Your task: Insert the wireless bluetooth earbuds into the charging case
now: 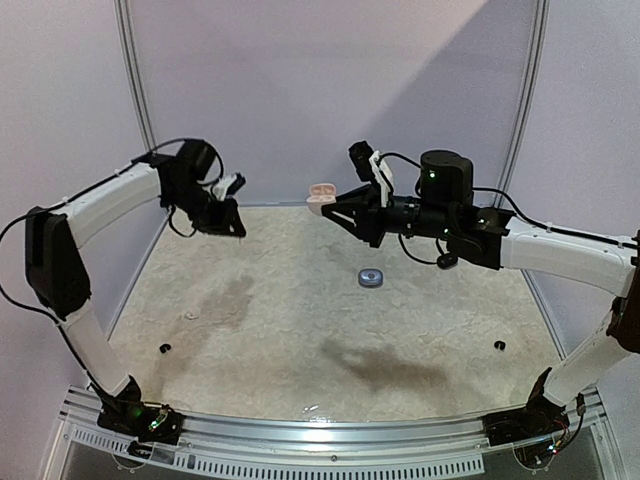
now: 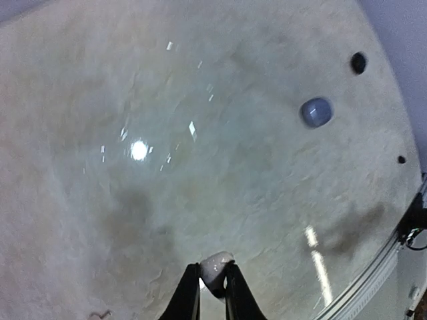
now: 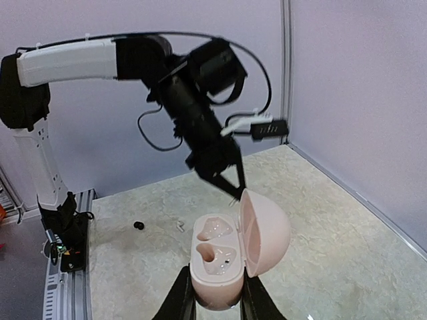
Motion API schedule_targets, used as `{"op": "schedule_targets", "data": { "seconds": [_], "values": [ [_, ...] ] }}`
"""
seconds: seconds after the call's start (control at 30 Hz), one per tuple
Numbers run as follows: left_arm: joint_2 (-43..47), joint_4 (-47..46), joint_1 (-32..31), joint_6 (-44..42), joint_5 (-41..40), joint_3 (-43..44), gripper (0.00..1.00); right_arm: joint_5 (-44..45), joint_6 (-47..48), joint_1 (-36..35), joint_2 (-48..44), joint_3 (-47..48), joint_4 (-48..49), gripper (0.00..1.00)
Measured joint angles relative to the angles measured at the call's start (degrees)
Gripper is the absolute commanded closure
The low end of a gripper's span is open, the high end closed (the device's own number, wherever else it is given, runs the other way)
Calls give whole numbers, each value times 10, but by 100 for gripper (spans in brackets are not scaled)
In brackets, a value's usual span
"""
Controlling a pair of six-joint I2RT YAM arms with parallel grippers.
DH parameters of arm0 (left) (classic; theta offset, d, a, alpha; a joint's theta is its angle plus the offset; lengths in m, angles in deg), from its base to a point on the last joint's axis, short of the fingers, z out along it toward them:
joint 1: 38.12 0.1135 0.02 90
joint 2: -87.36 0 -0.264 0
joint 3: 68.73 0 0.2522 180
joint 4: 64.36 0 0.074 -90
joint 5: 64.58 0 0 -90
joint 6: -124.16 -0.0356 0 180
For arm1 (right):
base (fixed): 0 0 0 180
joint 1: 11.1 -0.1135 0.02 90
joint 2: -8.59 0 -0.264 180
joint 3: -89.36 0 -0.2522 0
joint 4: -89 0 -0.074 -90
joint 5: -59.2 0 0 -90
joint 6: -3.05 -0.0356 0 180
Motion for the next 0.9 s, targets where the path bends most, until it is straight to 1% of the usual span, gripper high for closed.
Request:
{"op": "schedule_targets", "data": {
  "seconds": [0.1, 0.2, 0.3, 0.37, 0.47, 0.63, 0.73, 0.87, 0.9],
  "values": [
    [40, -4, 0, -26, 43, 86, 91, -31, 13, 0, 0, 0, 11, 100],
    [94, -23, 0, -48, 91, 125, 86, -73, 29, 1, 0, 2, 23, 100],
    [160, -70, -1, -58, 140, 115, 79, -113, 39, 2, 0, 11, 36, 100],
    [212, -117, -7, -61, 172, 87, 79, -139, 42, 2, 4, 28, 43, 100],
    [263, -163, -34, -67, 208, 67, 81, -174, 48, 2, 21, 70, 54, 100],
    [280, -215, -89, -74, 268, 71, 83, -216, 55, 2, 53, 127, 70, 100],
    [272, -222, -97, -77, 278, 72, 83, -225, 55, 2, 66, 142, 75, 100],
    [269, -239, -67, -60, 282, 41, 75, -201, 51, 6, 68, 140, 68, 100],
    [271, -237, -57, -66, 282, 29, 70, -192, 48, 7, 67, 136, 66, 100]
  ]
}}
